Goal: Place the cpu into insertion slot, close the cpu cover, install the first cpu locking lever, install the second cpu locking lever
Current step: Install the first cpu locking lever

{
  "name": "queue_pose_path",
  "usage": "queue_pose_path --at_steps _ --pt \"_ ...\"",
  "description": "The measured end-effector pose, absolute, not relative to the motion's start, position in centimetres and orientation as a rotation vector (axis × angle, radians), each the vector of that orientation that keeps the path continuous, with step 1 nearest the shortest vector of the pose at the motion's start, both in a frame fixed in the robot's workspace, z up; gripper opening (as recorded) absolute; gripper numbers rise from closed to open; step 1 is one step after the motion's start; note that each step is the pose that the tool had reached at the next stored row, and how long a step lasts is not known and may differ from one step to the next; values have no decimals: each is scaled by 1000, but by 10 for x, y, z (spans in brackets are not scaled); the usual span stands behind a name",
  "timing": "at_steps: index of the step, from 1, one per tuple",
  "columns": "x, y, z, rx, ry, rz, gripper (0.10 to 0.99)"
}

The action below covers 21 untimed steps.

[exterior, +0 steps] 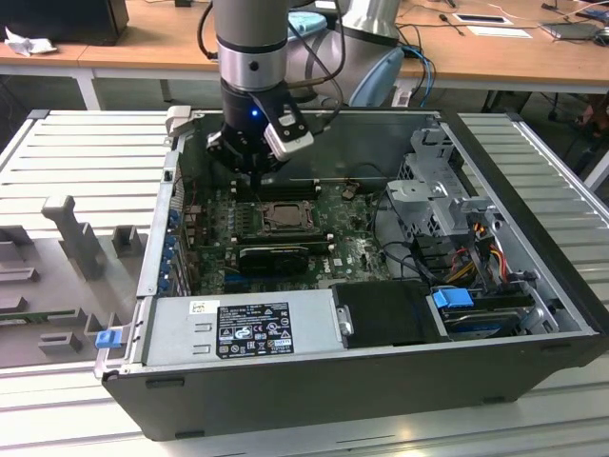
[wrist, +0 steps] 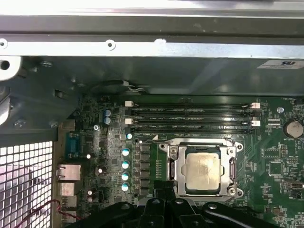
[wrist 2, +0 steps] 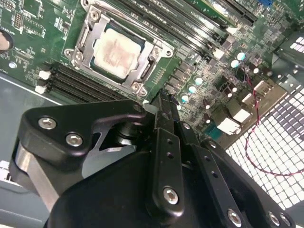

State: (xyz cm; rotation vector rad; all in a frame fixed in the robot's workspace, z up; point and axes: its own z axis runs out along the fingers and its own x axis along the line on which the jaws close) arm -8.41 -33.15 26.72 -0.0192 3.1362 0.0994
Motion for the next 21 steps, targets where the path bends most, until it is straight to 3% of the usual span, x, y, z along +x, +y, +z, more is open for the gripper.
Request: queue_pose_path --at_steps 21 --pt "-110 -326 262 -20 3128 99 106"
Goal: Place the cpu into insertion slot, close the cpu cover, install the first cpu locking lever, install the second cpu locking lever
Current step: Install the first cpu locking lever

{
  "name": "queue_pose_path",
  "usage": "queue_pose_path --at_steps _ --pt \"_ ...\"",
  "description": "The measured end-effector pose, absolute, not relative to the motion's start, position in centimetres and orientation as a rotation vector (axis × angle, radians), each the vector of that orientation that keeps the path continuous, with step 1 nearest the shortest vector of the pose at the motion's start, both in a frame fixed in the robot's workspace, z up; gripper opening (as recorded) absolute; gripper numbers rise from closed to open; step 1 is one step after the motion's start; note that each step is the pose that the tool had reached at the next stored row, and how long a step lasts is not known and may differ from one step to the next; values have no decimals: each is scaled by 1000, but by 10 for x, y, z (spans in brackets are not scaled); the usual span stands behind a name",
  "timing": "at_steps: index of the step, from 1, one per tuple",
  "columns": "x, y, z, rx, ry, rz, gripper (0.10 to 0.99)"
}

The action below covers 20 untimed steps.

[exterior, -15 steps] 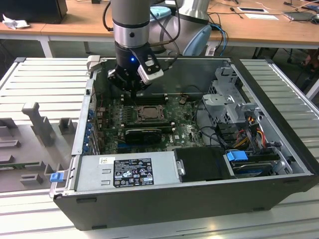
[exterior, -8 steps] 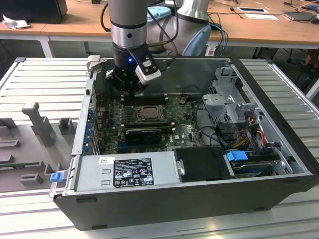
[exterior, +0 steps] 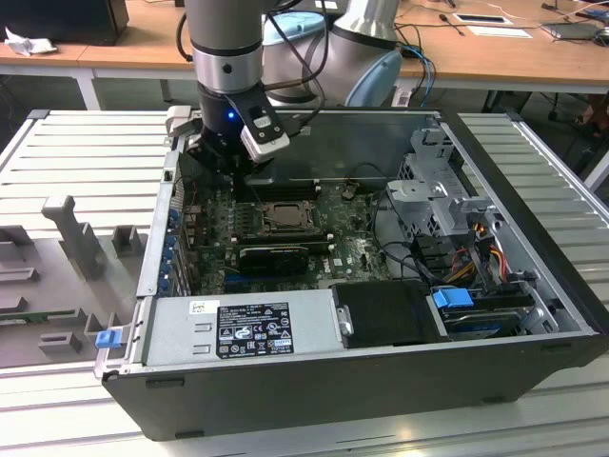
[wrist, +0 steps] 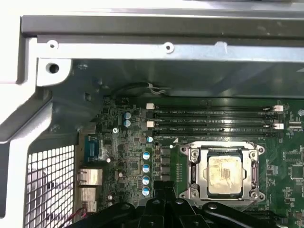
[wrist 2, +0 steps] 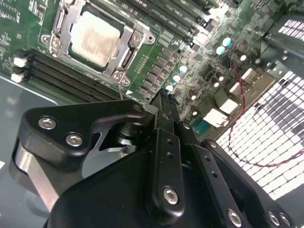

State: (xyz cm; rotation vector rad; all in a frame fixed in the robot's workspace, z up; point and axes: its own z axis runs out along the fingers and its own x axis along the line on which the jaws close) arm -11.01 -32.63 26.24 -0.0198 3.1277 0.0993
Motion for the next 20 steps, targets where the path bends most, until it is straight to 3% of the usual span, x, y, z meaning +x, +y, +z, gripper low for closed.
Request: queue_pose_path --at_steps 20 --pt "-114 -295 256 -44 3128 100 106"
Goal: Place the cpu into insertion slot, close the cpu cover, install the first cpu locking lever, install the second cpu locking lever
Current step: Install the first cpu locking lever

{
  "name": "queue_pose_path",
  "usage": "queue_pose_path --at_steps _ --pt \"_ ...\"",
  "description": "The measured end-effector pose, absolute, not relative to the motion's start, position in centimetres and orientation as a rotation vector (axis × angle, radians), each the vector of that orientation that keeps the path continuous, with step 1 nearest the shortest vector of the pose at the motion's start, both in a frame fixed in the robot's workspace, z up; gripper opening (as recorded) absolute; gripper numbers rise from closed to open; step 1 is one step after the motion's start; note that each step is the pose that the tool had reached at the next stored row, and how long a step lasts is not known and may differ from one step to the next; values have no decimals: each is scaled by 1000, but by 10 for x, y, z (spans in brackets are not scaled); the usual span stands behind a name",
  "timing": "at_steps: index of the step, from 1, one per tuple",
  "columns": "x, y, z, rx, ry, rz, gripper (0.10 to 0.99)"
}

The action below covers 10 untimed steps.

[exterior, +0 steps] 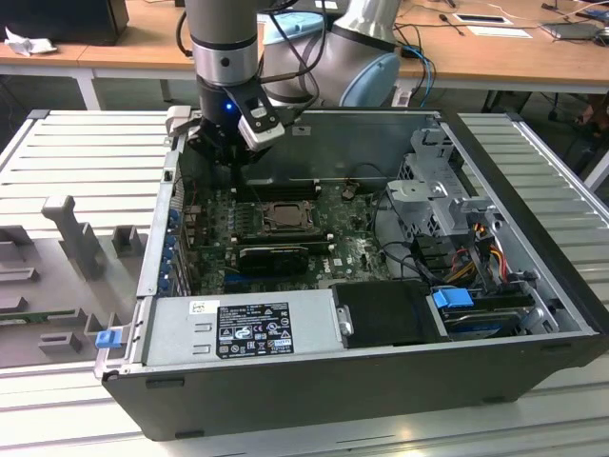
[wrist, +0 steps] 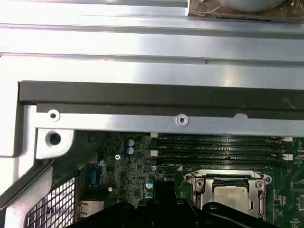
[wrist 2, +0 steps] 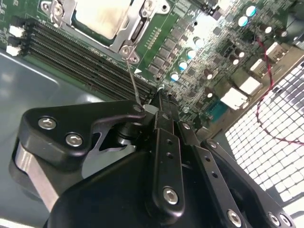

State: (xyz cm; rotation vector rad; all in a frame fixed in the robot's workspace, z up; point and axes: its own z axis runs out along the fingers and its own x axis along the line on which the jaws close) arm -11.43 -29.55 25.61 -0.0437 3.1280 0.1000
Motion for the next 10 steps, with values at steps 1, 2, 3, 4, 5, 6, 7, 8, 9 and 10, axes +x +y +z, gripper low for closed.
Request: queue_pose_path --at_steps 1,2,3,4,5,6,7,8,9,10 --pt "-114 -294 256 -44 3128 100 106" --pt "-114 -293 256 -44 3128 100 106" --pt "-114 -293 256 -44 3128 100 106" --pt "-113 -292 256 -44 3128 100 106" --pt "-112 -292 255 -44 3128 100 106" --pt "-111 -292 255 -44 3129 100 106" --pt "-110 -291 255 -44 3129 100 106" --pt "-108 -291 255 -44 3130 100 106" --pt "-106 -291 255 -44 3131 100 106" --pt "-105 -291 256 -44 3131 101 106"
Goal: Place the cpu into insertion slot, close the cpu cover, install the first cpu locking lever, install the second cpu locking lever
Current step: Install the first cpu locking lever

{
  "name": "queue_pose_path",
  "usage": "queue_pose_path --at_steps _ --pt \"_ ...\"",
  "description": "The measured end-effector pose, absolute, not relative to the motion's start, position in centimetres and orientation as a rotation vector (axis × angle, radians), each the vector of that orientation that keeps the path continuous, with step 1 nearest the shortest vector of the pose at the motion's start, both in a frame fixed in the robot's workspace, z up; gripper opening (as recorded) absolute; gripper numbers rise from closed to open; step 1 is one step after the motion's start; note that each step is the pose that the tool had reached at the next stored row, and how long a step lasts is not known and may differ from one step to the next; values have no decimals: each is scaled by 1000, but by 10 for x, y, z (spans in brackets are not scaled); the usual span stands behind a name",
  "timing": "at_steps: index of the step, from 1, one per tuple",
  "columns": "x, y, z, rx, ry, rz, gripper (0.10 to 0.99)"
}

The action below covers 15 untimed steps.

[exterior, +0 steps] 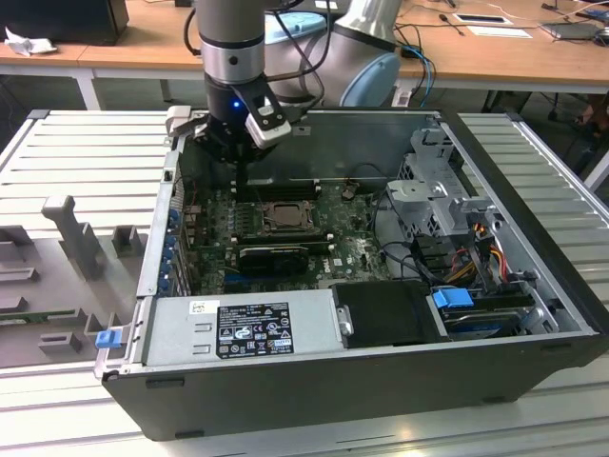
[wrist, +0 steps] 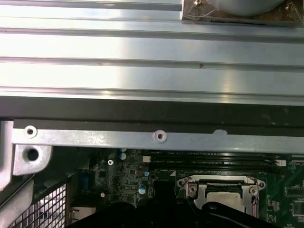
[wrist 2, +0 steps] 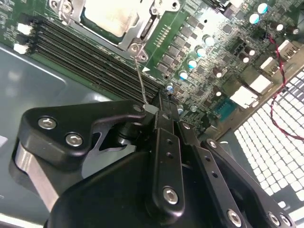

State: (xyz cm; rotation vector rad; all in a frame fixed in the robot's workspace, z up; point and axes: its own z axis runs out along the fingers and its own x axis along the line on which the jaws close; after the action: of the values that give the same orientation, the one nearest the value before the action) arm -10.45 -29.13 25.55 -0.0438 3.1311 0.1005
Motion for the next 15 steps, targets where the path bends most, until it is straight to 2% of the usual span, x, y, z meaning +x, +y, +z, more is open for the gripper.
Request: queue_pose_path --at_steps 15 --pt "-88 -291 255 -44 3131 101 106"
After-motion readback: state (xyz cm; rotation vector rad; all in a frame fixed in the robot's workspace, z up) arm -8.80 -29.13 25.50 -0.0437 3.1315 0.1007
